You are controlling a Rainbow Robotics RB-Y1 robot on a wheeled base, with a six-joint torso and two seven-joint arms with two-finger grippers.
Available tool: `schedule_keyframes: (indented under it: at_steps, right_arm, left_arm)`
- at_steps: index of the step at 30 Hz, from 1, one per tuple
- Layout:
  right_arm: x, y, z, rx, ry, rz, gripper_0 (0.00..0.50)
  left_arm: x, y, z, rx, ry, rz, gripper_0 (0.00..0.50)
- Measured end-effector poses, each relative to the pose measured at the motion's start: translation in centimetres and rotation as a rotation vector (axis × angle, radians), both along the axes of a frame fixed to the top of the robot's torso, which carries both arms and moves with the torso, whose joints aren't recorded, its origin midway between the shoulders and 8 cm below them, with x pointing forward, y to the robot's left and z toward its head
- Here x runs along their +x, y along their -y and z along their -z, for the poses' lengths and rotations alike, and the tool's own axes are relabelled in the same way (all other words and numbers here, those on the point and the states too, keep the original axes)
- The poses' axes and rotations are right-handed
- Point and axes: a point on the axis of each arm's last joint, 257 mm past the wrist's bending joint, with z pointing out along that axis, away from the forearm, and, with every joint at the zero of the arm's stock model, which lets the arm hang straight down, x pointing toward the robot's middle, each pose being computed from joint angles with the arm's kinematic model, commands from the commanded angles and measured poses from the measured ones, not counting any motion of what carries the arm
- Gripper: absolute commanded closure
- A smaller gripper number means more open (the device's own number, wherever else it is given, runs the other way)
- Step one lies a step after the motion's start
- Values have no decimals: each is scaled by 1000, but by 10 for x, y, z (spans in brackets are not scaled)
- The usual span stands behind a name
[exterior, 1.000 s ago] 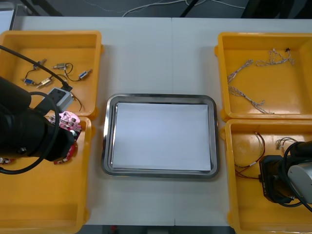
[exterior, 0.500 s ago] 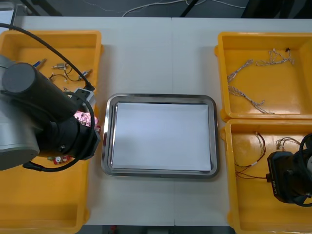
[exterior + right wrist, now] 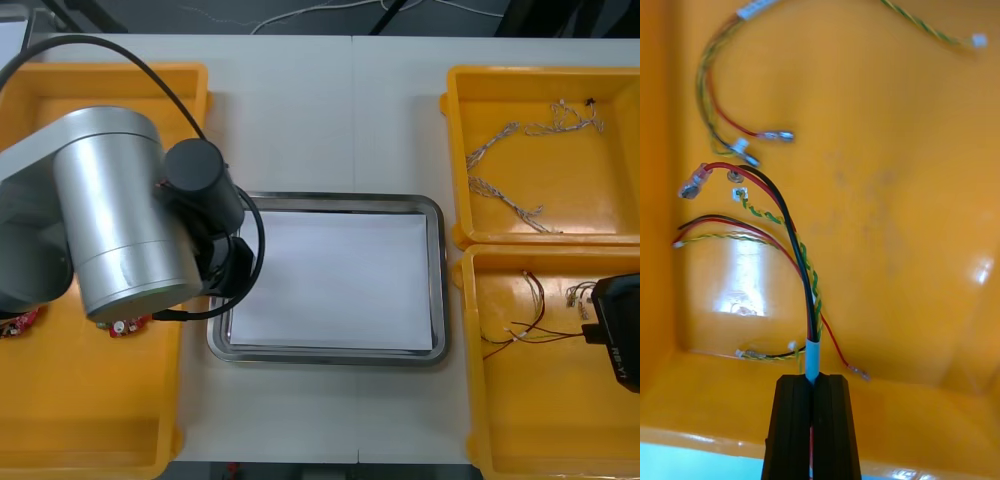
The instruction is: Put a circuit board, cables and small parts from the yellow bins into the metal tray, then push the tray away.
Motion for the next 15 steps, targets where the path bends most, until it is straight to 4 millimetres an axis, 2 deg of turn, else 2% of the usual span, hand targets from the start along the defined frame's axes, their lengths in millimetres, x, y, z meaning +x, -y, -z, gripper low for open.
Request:
schedule_keyframes:
  at_steps: [7,15]
  right_arm:
    - [2,11,-17,-137,45,-178,500]
    - [2,14,-30,-358,63,-524,500]
  left_arm:
    - [9,33,5,-32,16,1,500]
    - [1,59,10,-61,9,35,500]
